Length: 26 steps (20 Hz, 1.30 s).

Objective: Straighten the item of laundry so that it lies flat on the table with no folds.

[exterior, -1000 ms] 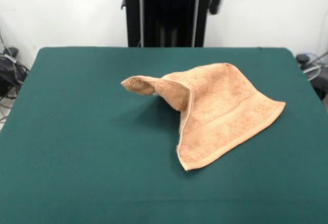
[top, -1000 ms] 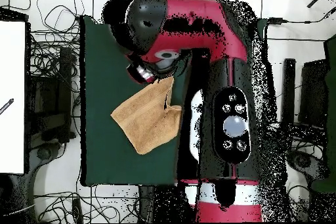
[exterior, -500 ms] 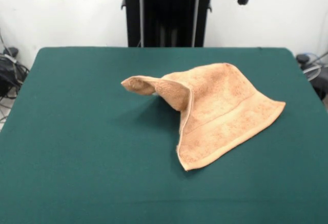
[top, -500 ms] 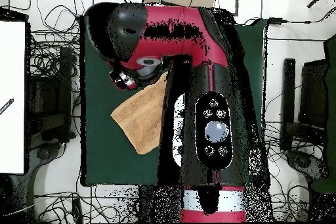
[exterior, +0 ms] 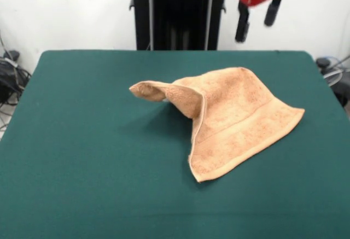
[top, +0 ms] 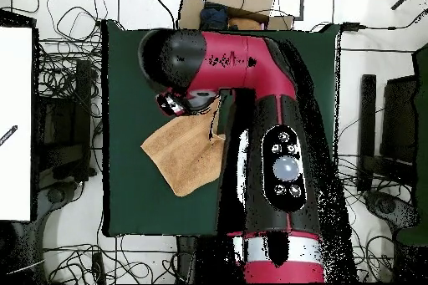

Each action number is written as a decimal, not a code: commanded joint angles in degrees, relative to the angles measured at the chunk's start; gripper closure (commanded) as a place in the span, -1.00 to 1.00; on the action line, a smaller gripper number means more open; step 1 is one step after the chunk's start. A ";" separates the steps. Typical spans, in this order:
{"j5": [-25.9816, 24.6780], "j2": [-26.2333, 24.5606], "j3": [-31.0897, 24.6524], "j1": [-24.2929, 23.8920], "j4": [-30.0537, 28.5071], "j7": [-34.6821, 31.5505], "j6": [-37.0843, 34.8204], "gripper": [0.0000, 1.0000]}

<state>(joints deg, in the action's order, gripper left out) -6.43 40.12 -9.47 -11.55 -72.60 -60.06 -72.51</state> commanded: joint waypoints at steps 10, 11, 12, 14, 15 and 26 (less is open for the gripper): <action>0.63 -1.56 2.10 -0.55 -17.42 -13.08 12.48 -1.00; 0.80 -1.56 1.97 -0.69 -17.72 -13.02 12.82 -1.00; 0.93 -1.65 1.85 -0.70 -17.62 -13.02 12.62 -1.00; 1.17 -1.84 1.67 -0.95 -17.65 -12.91 12.33 -1.00; 1.27 -1.85 1.66 -1.11 -17.81 -12.89 12.24 -1.00; 1.18 -5.51 0.64 -3.95 -22.93 -12.03 22.60 -1.00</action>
<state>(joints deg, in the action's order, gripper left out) -5.20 38.35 -9.37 -14.69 -87.48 -60.06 -58.47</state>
